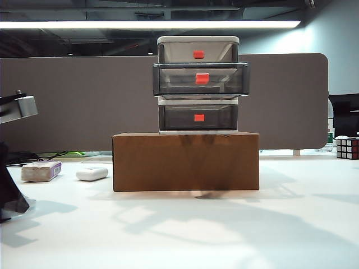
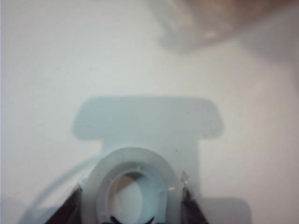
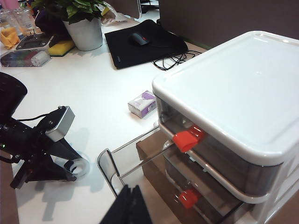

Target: Open the second layer of the drawer on the table, pick up the transparent tape on the table and put it in, and finally close the drawer.

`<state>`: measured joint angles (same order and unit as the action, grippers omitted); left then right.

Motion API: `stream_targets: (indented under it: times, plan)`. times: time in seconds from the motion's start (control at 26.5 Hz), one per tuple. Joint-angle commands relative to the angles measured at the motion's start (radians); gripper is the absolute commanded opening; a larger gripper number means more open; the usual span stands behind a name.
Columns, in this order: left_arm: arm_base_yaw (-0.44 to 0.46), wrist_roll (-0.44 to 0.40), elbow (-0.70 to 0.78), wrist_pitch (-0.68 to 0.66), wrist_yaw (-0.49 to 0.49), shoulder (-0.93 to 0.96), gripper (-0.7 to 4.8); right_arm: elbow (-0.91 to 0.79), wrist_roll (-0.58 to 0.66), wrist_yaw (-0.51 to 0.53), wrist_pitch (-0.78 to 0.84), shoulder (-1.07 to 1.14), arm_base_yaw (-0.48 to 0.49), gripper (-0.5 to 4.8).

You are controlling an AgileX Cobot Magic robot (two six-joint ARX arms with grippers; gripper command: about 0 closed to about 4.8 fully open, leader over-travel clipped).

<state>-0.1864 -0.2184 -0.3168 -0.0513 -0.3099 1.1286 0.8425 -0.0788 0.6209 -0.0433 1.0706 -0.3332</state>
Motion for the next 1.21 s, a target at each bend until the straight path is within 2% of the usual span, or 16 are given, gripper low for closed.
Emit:
stream_targets:
  times: [0.04,0.15,0.19,0.3,0.38,0.53,0.6,0.68,0.98,1.09,1.13,1.21]
  plan:
    - [-0.001,-0.013,0.006,-0.031,-0.035,0.006,1.11,0.003,-0.004,-0.001,0.011,-0.003,-0.001,-0.05]
    - [-0.002,-0.013,-0.026,-0.029,-0.081,-0.010,1.04,0.003,-0.004,-0.001,0.011,-0.003,-0.001,-0.05]
    - [-0.006,-0.012,-0.043,-0.033,-0.096,-0.026,0.84,0.003,-0.004,-0.001,0.011,-0.003,-0.001,-0.05]
    - [-0.037,-0.009,-0.104,-0.054,-0.095,-0.082,0.76,0.003,-0.003,-0.001,0.010,-0.004,0.000,-0.05]
    - [-0.103,-0.010,-0.214,-0.109,-0.085,-0.152,0.55,0.004,-0.003,-0.002,0.011,-0.005,0.000,-0.06]
    - [-0.213,-0.014,-0.387,-0.118,-0.068,-0.172,0.56,0.004,-0.003,-0.002,0.012,-0.012,0.000,-0.05]
    - [-0.303,-0.019,-0.485,-0.058,-0.055,-0.121,0.56,0.004,-0.003,-0.001,0.018,-0.022,0.000,-0.05]
    - [-0.351,-0.023,-0.539,-0.013,-0.049,-0.057,0.57,0.004,-0.001,-0.002,0.020,-0.023,0.000,-0.05]
    - [-0.472,-0.076,-0.709,-0.012,-0.013,0.201,0.57,0.005,0.000,-0.002,0.018,-0.038,0.001,-0.05]
    - [-0.492,-0.085,-0.750,-0.019,0.002,0.266,0.60,0.004,0.000,-0.011,0.018,-0.047,0.001,-0.05]
    - [-0.498,-0.085,-0.759,-0.023,0.001,0.283,0.77,0.004,0.000,-0.018,0.018,-0.049,0.001,-0.05]
    - [-0.499,-0.085,-0.760,-0.022,0.003,0.294,1.45,0.004,0.000,-0.018,0.018,-0.053,0.002,-0.05]
